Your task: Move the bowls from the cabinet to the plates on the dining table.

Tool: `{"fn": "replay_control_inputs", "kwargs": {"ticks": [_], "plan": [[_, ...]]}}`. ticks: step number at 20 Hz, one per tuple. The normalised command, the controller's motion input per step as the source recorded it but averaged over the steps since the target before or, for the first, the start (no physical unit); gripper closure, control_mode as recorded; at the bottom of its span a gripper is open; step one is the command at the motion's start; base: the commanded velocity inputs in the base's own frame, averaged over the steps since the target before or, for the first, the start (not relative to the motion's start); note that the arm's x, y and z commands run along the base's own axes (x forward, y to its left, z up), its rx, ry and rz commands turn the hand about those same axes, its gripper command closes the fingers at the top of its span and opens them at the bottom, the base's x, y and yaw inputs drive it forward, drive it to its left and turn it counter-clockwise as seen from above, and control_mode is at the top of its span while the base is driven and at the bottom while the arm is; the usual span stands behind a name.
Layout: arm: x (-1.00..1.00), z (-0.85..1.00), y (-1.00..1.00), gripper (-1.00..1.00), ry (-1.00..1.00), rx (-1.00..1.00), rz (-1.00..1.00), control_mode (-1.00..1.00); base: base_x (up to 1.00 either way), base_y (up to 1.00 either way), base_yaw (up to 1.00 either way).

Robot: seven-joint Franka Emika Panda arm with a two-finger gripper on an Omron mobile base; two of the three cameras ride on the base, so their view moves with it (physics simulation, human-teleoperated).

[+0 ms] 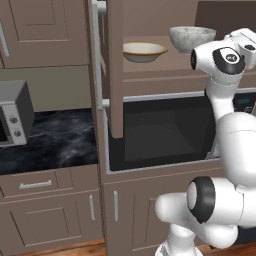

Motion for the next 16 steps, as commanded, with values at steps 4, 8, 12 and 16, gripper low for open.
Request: {"fn": "replay_control_inputs", "kwargs": {"ticks": [4, 8, 12, 16], "plan": [[-0.34, 0.00, -0.51, -1.00, -0.03, 0.01, -0.01, -1.00, 0.00, 0.00, 0.00], [-0.26, -0.11, -0.61, -1.00, 0.00, 0.04, 0.00, -1.00, 0.00, 0.00, 0.00], [-0.20, -0.21, -0.53, -1.00, 0.00, 0.02, 0.05, -1.00, 0.00, 0.00, 0.00], [-0.04, -0.24, -0.33, -1.00, 0.00, 0.00, 0.13, -1.00, 0.00, 0.00, 0.00]]}}
